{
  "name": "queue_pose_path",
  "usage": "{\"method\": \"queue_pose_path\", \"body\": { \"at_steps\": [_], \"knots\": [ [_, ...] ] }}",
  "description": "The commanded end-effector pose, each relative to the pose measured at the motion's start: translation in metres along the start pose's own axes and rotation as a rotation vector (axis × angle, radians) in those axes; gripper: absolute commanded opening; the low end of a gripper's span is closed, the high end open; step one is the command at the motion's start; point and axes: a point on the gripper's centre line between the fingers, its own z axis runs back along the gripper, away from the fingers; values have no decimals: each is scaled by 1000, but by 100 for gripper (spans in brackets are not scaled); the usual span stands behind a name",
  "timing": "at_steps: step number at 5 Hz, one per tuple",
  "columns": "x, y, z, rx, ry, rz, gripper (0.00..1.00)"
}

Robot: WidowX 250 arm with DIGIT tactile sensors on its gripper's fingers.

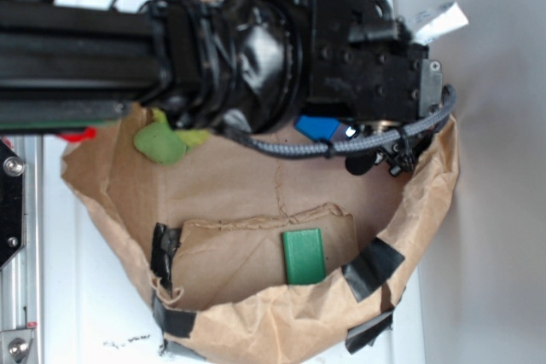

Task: Grab the blue block.

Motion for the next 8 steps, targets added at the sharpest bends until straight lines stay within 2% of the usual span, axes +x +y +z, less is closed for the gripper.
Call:
{"method": "queue_pose_path", "body": {
  "at_steps": [1, 2, 3, 4, 5, 8],
  "knots": [
    [10, 2, 14, -23, -37, 15, 100],
    [-1, 18, 8, -70, -28, 7, 100],
    [-13, 32, 7, -64, 32, -13, 100],
    [-22, 37, 18, -106, 48, -41, 100],
    [-22, 41, 14, -91, 41, -51, 100],
    [-14, 25, 10, -117, 34, -9, 100]
  ]
}}
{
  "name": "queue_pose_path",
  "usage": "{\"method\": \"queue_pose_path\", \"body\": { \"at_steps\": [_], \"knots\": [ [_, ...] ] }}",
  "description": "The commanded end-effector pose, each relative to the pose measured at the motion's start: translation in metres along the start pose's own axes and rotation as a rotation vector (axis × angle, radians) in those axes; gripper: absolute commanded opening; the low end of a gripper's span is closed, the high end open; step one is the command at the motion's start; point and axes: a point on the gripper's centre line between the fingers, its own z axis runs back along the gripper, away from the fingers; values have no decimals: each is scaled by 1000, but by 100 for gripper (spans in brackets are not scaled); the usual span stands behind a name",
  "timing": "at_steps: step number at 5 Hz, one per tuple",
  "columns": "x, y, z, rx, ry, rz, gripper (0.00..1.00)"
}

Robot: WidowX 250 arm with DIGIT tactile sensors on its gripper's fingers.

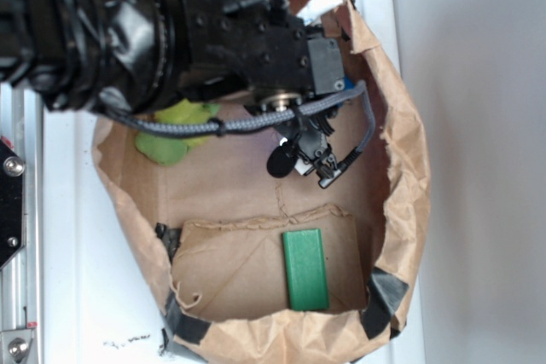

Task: Grab the blue block.

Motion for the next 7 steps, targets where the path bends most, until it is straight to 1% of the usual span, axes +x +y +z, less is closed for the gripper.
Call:
{"method": "queue_pose_path", "body": {
  "at_steps": [1, 2, 3, 4, 5, 6, 7],
  "knots": [
    [18, -2, 7, -30, -57, 44, 100],
    [15, -9, -2, -45, -70, 29, 100],
    [17, -12, -17, -42, -100, 16, 100],
    [17, -11, -30, -27, -122, 1, 100],
    [15, -10, -32, -31, -119, -22, 100],
    [13, -10, -35, -16, -120, -36, 100],
    [14, -11, -34, -9, -102, -23, 0]
  ]
}}
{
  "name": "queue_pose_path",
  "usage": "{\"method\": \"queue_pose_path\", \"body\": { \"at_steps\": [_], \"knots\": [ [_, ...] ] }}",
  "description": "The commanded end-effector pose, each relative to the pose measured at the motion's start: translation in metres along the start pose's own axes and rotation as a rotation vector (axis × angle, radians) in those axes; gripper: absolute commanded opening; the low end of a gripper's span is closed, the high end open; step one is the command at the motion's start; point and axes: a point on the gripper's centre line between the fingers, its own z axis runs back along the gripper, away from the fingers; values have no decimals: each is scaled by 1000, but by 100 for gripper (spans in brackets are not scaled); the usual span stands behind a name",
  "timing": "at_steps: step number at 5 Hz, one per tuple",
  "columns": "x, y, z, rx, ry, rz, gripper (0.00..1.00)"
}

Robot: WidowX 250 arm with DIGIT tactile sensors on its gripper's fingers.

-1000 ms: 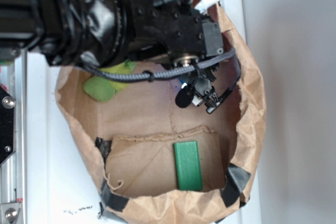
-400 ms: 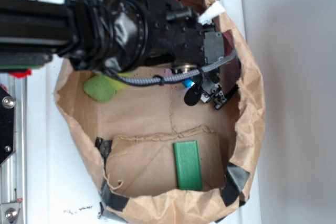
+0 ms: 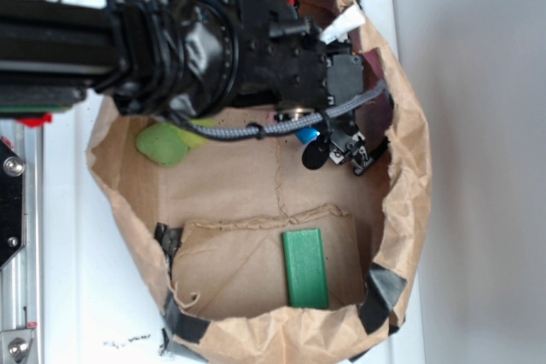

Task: Grab the blue block.

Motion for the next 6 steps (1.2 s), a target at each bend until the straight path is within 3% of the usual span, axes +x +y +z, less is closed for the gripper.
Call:
{"method": "queue_pose_path", "body": {
  "at_steps": [1, 4, 6],
  "knots": [
    [0, 3, 1, 7, 12, 7, 0],
    [1, 5, 10, 44, 26, 24, 0],
    [-3, 14, 57, 38, 91, 23, 0]
  ]
}}
